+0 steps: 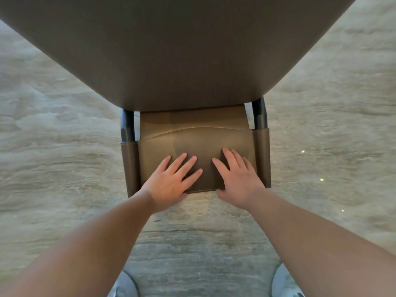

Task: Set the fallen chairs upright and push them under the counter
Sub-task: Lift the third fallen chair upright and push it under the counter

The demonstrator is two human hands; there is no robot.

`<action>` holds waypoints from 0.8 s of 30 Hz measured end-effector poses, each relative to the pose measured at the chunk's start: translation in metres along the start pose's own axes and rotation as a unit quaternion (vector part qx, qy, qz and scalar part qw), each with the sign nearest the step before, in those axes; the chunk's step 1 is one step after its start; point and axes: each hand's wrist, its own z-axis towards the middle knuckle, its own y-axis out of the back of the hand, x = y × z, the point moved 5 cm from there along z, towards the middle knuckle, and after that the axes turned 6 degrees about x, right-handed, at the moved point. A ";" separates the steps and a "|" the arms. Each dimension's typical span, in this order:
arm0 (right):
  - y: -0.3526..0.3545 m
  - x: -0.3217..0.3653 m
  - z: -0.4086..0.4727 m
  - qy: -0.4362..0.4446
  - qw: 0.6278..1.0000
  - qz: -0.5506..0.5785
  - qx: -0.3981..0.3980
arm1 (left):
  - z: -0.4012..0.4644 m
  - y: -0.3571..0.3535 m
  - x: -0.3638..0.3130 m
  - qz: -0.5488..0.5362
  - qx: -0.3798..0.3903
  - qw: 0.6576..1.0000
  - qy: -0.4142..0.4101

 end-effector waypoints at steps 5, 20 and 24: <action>-0.001 0.003 -0.002 0.003 1.000 -0.004 -0.002 | 0.009 -0.006 -0.021 0.057 0.043 0.993 -0.090; -0.003 0.003 -0.006 -0.001 0.999 -0.039 0.009 | 0.012 -0.021 -0.022 -0.075 0.061 0.978 0.182; -0.010 0.010 -0.006 0.005 0.998 -0.063 0.016 | 0.006 -0.024 -0.015 -0.108 0.075 0.967 0.217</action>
